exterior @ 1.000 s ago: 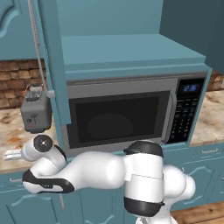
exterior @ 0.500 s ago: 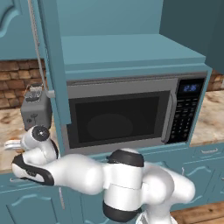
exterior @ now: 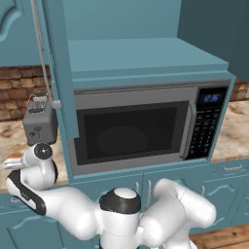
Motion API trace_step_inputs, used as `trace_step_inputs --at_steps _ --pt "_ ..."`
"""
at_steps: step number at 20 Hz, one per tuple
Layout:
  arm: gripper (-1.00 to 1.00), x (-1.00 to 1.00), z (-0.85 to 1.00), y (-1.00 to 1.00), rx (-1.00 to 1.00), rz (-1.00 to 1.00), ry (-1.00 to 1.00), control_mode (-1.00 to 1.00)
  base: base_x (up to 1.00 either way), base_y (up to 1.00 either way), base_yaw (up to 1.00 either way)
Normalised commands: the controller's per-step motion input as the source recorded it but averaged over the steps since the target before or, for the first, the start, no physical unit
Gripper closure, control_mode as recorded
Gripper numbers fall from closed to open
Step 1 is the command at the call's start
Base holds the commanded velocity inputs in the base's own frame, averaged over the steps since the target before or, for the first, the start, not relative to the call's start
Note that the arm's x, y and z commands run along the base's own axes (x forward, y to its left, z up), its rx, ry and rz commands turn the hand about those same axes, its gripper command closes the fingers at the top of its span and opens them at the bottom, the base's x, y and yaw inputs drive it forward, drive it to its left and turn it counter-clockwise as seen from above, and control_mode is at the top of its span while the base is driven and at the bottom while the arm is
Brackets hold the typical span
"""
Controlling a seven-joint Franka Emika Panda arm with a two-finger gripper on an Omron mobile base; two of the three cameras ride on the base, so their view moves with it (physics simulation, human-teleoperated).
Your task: Pick the tangerine from the counter and place it in the cabinet. Then close the cabinet.
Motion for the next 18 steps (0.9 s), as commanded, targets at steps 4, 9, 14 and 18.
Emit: trace_step_inputs --at_steps 4,9,14,18 --pt "-1.0 0.29 -0.18 0.32 -0.02 -0.05 0.01 -1.0 0.0 0.0 0.0" --pt "-1.0 0.25 -0.13 0.22 -0.06 -0.13 0.07 -1.0 0.0 0.0 0.0" --pt "-1.0 0.3 -0.19 0.28 -0.02 -0.13 0.12 -1.0 0.0 0.0 0.0" --pt "-1.0 0.16 -0.45 0.13 0.0 -0.12 0.22 -1.0 0.0 0.0 0.0"
